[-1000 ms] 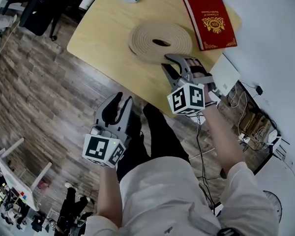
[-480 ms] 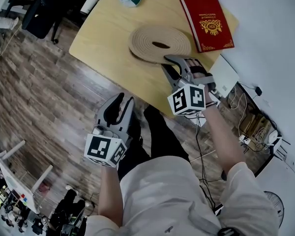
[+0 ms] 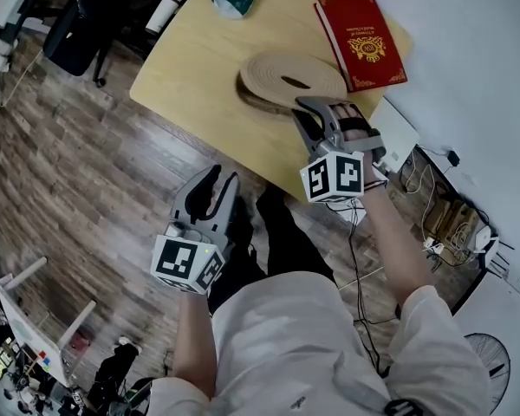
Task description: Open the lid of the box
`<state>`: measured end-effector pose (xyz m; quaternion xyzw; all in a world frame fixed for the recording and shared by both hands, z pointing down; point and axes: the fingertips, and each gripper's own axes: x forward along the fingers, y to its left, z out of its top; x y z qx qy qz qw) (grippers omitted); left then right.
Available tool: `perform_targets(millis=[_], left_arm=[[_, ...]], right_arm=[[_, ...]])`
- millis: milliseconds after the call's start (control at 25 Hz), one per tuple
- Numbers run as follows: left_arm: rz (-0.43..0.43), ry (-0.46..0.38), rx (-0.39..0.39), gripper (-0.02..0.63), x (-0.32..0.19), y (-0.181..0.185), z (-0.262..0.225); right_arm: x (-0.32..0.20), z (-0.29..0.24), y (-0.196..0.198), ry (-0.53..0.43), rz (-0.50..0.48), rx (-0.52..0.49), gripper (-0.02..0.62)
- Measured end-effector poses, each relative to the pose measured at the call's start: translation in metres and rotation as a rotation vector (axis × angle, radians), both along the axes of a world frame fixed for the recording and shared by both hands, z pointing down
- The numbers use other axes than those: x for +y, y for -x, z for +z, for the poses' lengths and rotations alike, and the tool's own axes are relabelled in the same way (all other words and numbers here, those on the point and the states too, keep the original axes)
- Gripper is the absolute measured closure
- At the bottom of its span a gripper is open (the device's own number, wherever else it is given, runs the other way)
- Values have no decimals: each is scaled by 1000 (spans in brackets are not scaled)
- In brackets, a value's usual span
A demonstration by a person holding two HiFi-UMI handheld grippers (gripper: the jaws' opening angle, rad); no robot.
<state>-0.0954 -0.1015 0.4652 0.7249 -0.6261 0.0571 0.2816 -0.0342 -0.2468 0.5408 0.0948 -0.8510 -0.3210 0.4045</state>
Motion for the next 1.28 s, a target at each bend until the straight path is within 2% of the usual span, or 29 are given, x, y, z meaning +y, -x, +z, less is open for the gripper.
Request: perform_targets(millis=[280,720,1080,1280], left_arm=[[56,-35,1,491,18,6,-16],[166,-85,-2,491,47,18,-43],[265,-114,2,491,67,19,-53],[320,-131,3,492,78,18,-59]], right_arm=[[18,-18,-3,-92,26,38,520],[67,-68,9,-180,74,14,520],[117,-87,9,-232,104,20,520],[142,-95,6,-230,140,32,518]])
